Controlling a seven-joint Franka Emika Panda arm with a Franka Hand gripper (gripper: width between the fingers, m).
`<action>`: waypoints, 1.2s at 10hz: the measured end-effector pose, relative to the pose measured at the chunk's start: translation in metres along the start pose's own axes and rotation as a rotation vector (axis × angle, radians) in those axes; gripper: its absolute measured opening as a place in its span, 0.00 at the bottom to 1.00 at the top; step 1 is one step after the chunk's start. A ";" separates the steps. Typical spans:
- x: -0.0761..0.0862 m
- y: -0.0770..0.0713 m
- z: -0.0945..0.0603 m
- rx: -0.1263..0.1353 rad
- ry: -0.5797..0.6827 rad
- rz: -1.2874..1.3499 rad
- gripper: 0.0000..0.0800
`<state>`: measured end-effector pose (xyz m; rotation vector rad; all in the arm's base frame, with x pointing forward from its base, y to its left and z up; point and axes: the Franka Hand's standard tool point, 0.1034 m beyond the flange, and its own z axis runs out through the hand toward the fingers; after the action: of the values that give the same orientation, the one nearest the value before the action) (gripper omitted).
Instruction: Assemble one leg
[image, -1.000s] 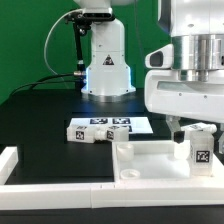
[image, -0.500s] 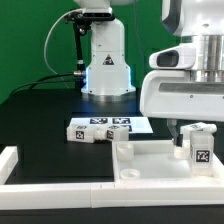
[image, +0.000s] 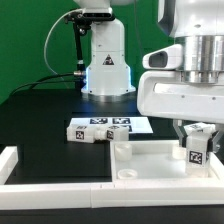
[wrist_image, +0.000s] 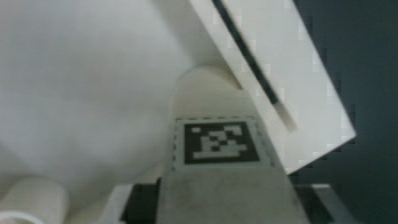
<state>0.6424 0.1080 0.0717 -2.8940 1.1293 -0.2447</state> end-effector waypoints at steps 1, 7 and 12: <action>-0.001 0.000 0.000 -0.004 0.002 0.135 0.36; -0.006 0.001 0.000 0.031 -0.069 0.948 0.36; -0.007 0.001 0.000 0.026 -0.073 1.122 0.36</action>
Offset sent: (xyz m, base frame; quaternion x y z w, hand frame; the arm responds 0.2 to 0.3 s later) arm 0.0059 0.0015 -0.0048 0.0416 -0.0278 0.3582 0.9323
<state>0.6370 0.1120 0.0706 -1.7846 2.3949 -0.0956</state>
